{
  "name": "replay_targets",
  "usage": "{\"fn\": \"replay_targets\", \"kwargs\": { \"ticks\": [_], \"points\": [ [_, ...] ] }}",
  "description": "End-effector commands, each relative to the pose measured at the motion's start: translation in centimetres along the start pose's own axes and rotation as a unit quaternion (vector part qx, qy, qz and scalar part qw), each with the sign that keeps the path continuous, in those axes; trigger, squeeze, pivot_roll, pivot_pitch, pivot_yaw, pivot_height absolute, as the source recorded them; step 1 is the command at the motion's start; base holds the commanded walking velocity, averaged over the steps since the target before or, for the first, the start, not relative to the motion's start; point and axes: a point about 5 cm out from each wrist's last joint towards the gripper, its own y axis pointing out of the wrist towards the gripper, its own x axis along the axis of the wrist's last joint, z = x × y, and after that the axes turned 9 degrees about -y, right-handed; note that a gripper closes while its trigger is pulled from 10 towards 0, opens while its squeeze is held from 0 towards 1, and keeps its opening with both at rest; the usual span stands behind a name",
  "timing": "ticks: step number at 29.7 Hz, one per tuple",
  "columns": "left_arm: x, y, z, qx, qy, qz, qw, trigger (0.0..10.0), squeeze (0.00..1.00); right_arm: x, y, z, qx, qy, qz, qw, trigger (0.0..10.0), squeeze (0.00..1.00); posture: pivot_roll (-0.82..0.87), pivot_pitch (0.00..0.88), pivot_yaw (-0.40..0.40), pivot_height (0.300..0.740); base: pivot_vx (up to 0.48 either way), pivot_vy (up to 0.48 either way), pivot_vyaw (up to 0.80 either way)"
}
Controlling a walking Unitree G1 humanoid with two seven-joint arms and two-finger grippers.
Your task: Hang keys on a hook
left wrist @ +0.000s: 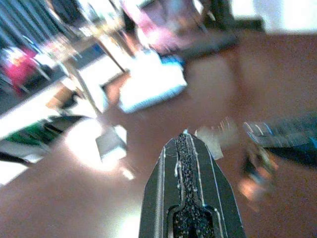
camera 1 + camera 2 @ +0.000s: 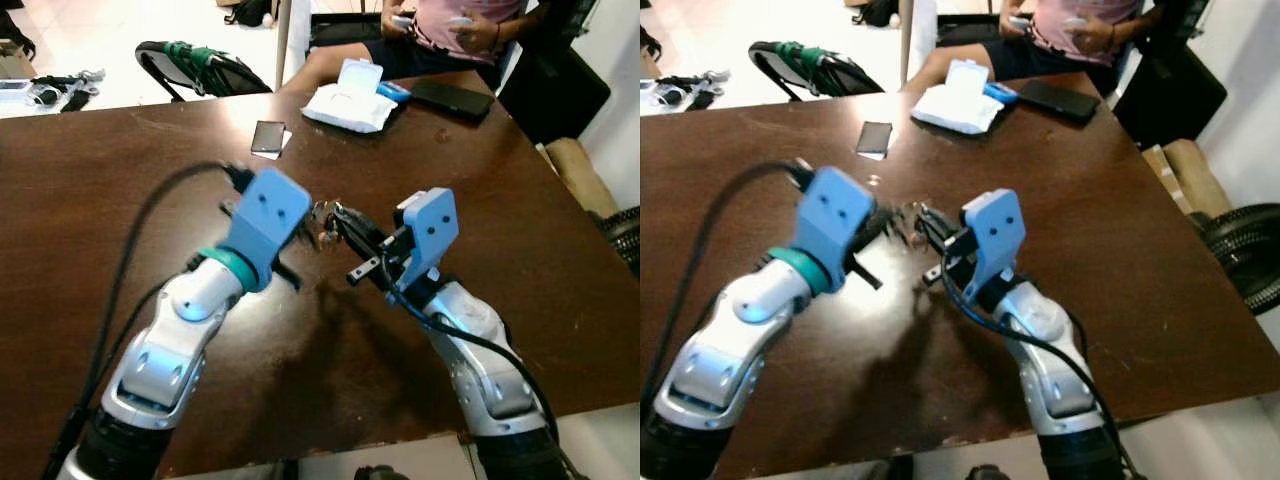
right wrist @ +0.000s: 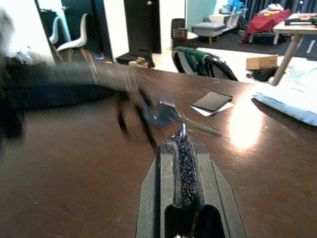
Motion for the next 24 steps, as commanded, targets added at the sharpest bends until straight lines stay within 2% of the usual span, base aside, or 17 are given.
{"fn": "replay_targets", "kwargs": {
  "ticks": [1, 8, 14, 16, 19, 24],
  "points": [
    [1.3, -0.3, 1.2, 0.043, 0.021, -0.039, 0.998, 10.0, 0.00, 0.0, -0.1, 0.4, -0.003, 0.002, -0.004, 1.000, 10.0, 0.00, 0.06, 0.073, 0.117, 0.740, 0.000, 0.000, 0.00],
    [1.2, -0.4, 2.1, 0.077, 0.017, -0.034, 0.996, 10.0, 0.00, 0.1, 0.1, 0.4, -0.017, 0.003, -0.010, 1.000, 10.0, 0.00, 0.06, 0.059, 0.112, 0.740, 0.000, 0.000, 0.00],
    [-0.4, -1.0, 3.1, 0.103, -0.007, 0.000, 0.995, 10.0, 0.00, 0.4, 0.7, 0.3, -0.042, 0.009, -0.024, 0.999, 10.0, 0.00, 0.06, 0.040, 0.107, 0.740, 0.000, 0.000, 0.00],
    [-0.4, -1.0, 3.1, 0.103, -0.007, 0.000, 0.995, 10.0, 0.00, 0.4, 0.7, 0.3, -0.042, 0.009, -0.024, 0.999, 10.0, 0.00, 0.06, 0.040, 0.107, 0.740, 0.000, 0.000, 0.00],
    [-1.6, -1.6, 3.8, 0.121, -0.033, 0.010, 0.992, 10.0, 0.00, 0.5, 1.0, 0.4, -0.059, 0.007, -0.026, 0.998, 10.0, 0.00, 0.05, 0.038, 0.109, 0.740, 0.000, 0.000, 0.00],
    [-2.2, -1.6, 4.2, 0.128, -0.040, 0.013, 0.991, 10.0, 0.00, 0.2, 0.9, 0.4, -0.084, 0.000, -0.018, 0.996, 10.0, 0.00, 0.05, 0.029, 0.111, 0.740, 0.000, 0.000, 0.00]
  ]
}}
